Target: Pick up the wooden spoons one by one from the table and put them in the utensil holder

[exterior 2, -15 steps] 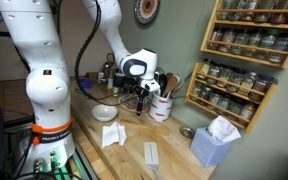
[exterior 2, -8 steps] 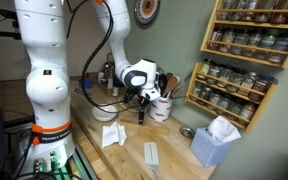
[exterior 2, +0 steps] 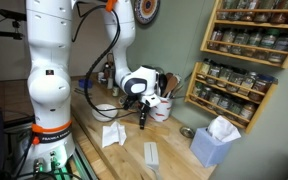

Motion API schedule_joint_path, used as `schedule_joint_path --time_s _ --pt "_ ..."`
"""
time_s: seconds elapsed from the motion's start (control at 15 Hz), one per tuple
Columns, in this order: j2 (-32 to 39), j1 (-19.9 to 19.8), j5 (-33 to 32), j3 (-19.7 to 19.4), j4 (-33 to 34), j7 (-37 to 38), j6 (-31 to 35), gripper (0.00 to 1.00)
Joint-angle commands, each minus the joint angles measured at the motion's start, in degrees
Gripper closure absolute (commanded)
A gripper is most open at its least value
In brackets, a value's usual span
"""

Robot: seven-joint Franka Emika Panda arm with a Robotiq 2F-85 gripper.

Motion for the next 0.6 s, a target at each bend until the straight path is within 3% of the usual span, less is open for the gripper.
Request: schedule_joint_path --time_s 0.0,0.07,0.2,0.27,0.4,0.53 --pt "2.06 3.13 -0.72 -3.12 0.05 1.45 2.3 0.46" --pt "2.29 3.69 -0.77 -3.68 0.08 1.38 2.38 0.56" --pt "2.45 4.73 -0.97 -4.52 0.36 1.33 2.13 0.64" --pt "2.36 5.07 -1.24 -4.96 0.49 1.41 1.99 0.8" --pt "2.19 5.67 -1.88 -5.65 0.83 1.6 1.78 0.97" --pt "1.65 6.18 -3.1 -6.23 1.1 2.12 1.44 0.94"
